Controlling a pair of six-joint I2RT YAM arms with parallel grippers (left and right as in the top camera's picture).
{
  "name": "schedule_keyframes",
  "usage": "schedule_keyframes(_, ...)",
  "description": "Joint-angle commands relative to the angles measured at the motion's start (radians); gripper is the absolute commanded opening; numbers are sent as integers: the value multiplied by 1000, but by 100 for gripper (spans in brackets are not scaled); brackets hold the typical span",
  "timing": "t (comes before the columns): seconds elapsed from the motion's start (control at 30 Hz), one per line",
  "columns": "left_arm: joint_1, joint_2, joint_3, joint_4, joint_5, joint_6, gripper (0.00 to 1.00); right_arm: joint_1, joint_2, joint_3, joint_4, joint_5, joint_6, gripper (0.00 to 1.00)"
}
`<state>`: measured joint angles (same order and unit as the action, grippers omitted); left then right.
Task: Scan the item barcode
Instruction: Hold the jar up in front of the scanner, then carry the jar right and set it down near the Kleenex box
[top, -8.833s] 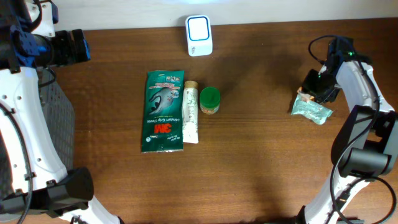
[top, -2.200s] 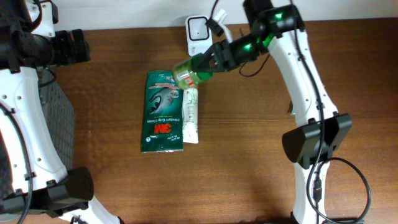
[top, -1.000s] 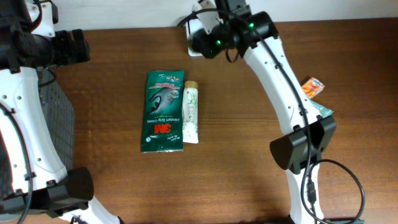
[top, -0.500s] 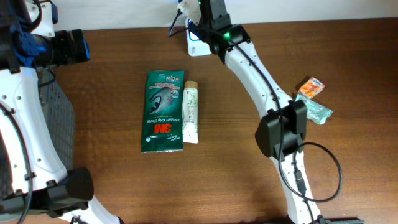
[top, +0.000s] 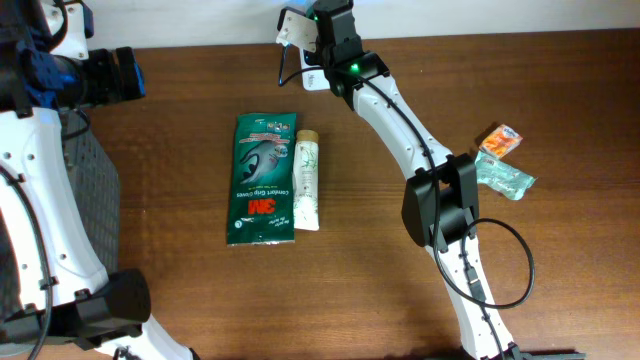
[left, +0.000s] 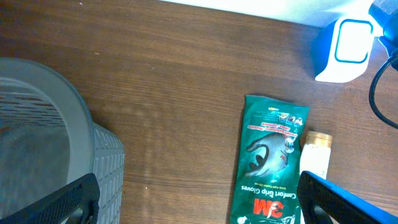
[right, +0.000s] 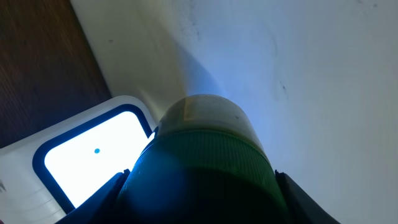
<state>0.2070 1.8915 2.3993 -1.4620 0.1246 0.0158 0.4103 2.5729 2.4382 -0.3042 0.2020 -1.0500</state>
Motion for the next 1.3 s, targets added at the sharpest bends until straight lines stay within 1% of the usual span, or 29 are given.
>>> schedule_keyframes(0.0,-1,0,5,2,10,8,99,0,5,7,27,20,-9,27)
schedule_keyframes(0.27,-1,0,5,2,10,8,99,3,-1,7,30,19,-5,27)
schedule_keyframes(0.3,-1,0,5,2,10,8,99,3,-8,7,29,15,20,28)
schedule_keyframes(0.4,-1,0,5,2,10,8,99,2,-63,7,13,-20,153,28)
schedule_keyframes(0.5,-1,0,5,2,10,8,99,2,-138,8,-55,-45,205,32)
schedule_keyframes(0.57,-1,0,5,2,10,8,99,4,-198,8,-117,-47,306,31)
schedule_keyframes(0.63,-1,0,5,2,10,8,99,3,-263,8,-225,-76,407,30)
schedule_keyframes(0.67,-1,0,5,2,10,8,99,0,-299,8,-302,-114,463,28)
schedule_keyframes(0.77,-1,0,5,2,10,8,99,-6,-371,8,-505,-210,582,25)
schedule_keyframes(0.8,-1,0,5,2,10,8,99,-10,-390,8,-573,-221,631,25)
schedule_keyframes(0.83,-1,0,5,2,10,8,99,-16,-413,8,-676,-220,701,25)
schedule_keyframes(0.97,-1,0,5,2,10,8,99,-54,-421,8,-978,-221,848,25)
schedule_keyframes(1.0,-1,0,5,2,10,8,99,-67,-413,6,-1025,-221,874,25)
schedule_keyframes(1.13,-1,0,5,2,10,8,99,-153,-352,6,-1187,-220,939,15)
schedule_keyframes(1.17,-1,0,5,2,10,8,99,-182,-332,6,-1205,-217,957,13)
schedule_keyframes(1.27,-1,0,5,2,10,8,99,-254,-277,6,-1210,-213,978,13)
